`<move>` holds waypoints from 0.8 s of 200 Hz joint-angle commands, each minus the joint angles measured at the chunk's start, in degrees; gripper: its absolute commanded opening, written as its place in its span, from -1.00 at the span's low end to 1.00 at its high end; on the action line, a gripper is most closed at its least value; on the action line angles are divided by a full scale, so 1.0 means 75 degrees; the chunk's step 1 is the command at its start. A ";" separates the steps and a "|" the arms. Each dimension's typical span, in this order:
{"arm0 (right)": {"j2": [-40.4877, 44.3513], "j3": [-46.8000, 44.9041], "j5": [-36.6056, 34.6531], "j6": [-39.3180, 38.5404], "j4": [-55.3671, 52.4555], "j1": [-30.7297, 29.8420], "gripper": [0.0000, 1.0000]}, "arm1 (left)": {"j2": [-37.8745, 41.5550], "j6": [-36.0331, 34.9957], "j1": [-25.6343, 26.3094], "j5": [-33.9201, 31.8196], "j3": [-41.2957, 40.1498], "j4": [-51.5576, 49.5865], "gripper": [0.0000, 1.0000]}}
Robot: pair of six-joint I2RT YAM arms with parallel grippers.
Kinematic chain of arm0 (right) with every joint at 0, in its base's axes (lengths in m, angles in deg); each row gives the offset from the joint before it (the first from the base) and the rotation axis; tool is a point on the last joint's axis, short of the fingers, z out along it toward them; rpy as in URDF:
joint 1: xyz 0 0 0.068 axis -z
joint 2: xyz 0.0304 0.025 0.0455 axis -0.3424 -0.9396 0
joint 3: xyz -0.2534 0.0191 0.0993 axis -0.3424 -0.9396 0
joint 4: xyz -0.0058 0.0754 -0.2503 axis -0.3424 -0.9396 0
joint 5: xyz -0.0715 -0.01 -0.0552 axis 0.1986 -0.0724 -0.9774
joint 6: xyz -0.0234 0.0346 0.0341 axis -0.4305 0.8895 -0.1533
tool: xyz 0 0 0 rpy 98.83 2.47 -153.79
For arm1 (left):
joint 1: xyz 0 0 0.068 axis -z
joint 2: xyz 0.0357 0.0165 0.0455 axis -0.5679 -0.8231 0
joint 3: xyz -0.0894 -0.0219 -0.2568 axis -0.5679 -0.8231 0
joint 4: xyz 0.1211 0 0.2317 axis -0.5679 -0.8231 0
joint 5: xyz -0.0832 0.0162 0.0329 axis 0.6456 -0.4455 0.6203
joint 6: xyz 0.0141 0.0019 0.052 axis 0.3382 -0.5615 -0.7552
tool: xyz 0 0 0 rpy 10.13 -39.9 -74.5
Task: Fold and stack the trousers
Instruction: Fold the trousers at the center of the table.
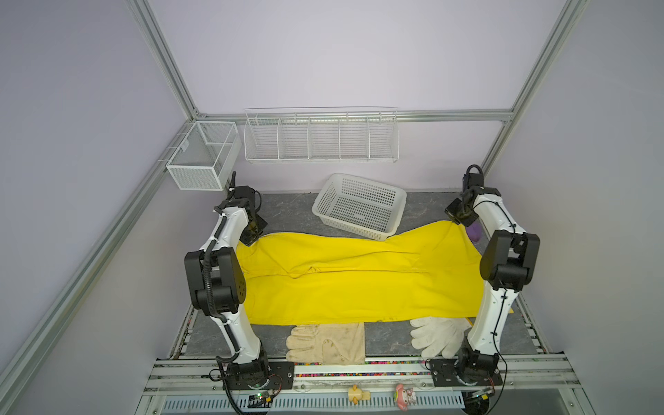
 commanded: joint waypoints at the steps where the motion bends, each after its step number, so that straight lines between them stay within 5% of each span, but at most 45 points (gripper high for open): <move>1: 0.0670 -0.0587 0.0994 -0.0178 0.1063 0.0219 -0.87 | 0.0457 -0.0207 0.0011 -0.0292 -0.0114 -0.0168 -1.00; 34: 0.1543 -0.1453 0.2322 -0.0035 0.1642 0.0787 -0.87 | 0.1072 -0.0229 0.0011 -0.0331 -0.0424 -0.0110 -1.00; 116: 0.3153 -0.2725 0.2711 -0.0488 0.1823 0.1439 -0.87 | 0.2665 -0.0077 -0.0011 -0.0848 -0.1670 0.0127 -1.00; 160: 0.3921 -0.3440 0.2741 -0.0658 0.2728 0.1701 -0.87 | 0.3008 0.0020 -0.0152 -0.0438 -0.2100 0.0773 -1.00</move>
